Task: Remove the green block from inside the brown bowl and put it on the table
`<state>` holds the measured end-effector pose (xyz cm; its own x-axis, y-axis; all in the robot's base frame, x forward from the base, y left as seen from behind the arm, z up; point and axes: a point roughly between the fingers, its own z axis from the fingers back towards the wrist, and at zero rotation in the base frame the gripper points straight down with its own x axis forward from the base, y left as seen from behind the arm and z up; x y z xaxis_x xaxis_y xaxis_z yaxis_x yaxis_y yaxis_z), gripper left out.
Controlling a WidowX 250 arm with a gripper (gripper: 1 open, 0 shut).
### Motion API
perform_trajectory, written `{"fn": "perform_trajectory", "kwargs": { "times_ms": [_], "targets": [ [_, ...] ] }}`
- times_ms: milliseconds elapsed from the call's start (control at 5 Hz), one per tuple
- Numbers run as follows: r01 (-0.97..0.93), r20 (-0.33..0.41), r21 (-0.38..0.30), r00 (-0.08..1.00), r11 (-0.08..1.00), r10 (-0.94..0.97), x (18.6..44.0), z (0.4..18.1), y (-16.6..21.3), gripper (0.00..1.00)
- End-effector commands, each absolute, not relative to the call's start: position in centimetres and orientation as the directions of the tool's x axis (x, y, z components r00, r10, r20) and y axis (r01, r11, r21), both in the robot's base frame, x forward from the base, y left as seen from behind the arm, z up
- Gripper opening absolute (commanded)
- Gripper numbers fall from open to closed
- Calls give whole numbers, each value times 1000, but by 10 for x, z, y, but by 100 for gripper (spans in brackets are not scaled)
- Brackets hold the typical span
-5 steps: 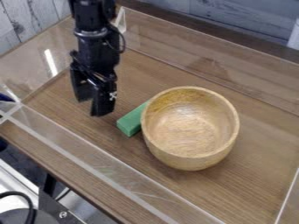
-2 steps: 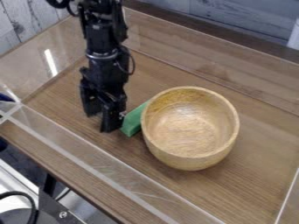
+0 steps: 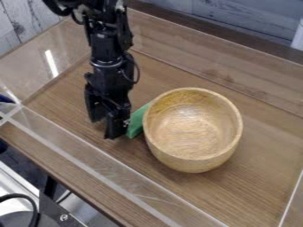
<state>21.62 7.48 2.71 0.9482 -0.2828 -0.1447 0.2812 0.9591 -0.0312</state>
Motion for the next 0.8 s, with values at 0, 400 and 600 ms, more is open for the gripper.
{"fn": "perform_trajectory", "kwargs": {
  "times_ms": [0, 400, 600],
  "targets": [
    [289, -98, 13, 953, 957, -286, 228, 41, 75, 0],
    [337, -67, -6, 939, 941, -337, 234, 34, 67, 0],
    [359, -49, -19, 932, 933, -360, 234, 35, 61, 100]
  ]
}}
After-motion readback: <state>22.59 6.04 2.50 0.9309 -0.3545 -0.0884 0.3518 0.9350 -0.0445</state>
